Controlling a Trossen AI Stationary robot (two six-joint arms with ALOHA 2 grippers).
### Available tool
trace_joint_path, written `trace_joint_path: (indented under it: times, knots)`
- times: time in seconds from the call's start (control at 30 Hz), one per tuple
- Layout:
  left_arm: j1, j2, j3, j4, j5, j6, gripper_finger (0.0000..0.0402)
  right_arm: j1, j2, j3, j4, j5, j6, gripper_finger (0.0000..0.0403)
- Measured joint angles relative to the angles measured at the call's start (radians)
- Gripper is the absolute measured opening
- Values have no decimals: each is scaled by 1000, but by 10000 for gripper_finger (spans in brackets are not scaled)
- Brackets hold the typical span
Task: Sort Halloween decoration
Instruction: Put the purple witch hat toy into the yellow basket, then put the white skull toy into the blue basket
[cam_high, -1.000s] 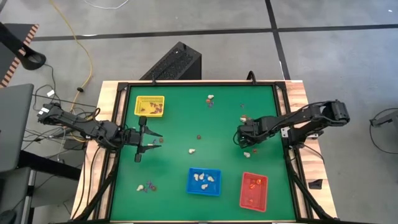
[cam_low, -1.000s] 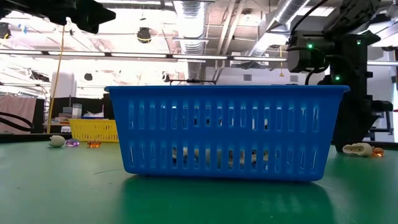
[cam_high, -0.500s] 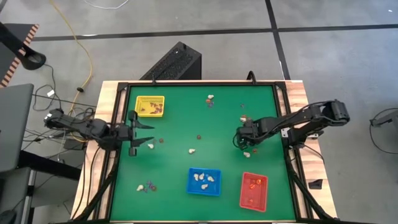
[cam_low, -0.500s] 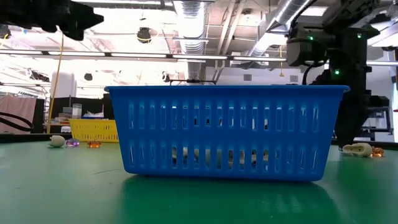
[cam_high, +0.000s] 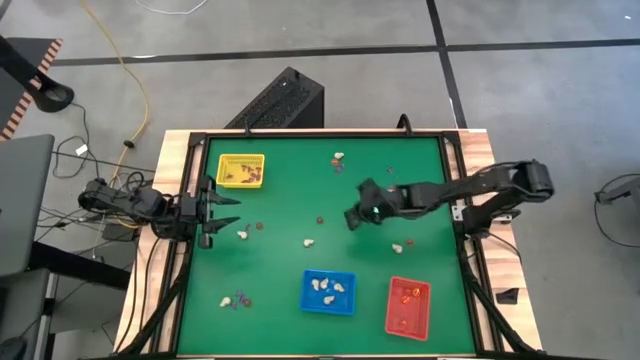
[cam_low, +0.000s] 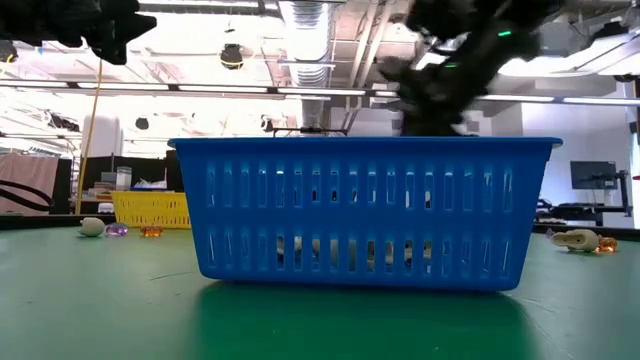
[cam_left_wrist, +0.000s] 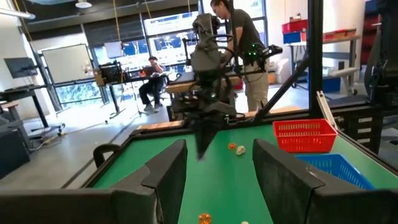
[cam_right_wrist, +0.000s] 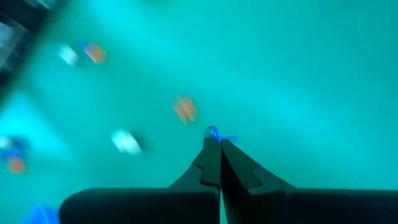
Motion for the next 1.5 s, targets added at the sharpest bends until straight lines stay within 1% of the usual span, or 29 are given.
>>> trace_joint_path:
  times: [0.1, 0.17, 0.27, 0.4, 0.53, 0.63, 0.73, 0.83, 1.0, 1.17, 1.2, 1.27, 1.33, 1.4, 1.5]
  knots:
    - [0, 1, 0, 1, 0, 1, 173, -49, 108, 80, 153, 0, -124, 22]
    - [0, 1, 0, 1, -7, 1, 173, -78, 203, 175, 202, 0, -207, 22]
    - [0, 1, 0, 1, -16, 3, 173, -122, 359, 354, 216, -25, -319, 22]
    - [0, 1, 0, -4, -20, 16, 173, -185, 568, 636, 217, -114, -425, 21]
    - [0, 1, 0, -15, -25, 29, 173, -238, 775, 921, 216, -217, -445, 22]
    - [0, 1, 0, -17, -31, 30, 173, -266, 913, 1105, 209, -265, -445, 23]
    - [0, 1, 0, -21, -36, 37, 173, -285, 1026, 1257, 194, -285, -445, 24]
    - [0, 1, 0, -25, -47, 47, 173, -294, 1114, 1373, 171, -312, -445, 34]
    - [0, 1, 0, -30, -52, 63, 173, -298, 1183, 1472, 121, -319, -447, 72]
    - [0, 1, 0, -43, -60, 72, 173, -308, 1187, 1483, 107, -319, -449, 118]
    - [0, 1, 0, -45, -71, 72, 173, -311, 1184, 1483, 94, -327, -449, 128]
    - [0, 1, 0, -48, -89, 72, 173, -319, 1173, 1482, 52, -381, -448, 147]
    - [0, 1, 1, -57, -99, 69, 173, -331, 1143, 1482, -22, -468, -449, 162]
    - [0, 1, 1, -68, -102, 64, 173, -337, 1089, 1482, -140, -535, -474, 171]
    - [0, 1, 1, -69, -102, 64, 173, -334, 983, 1483, -375, -539, -567, 176]
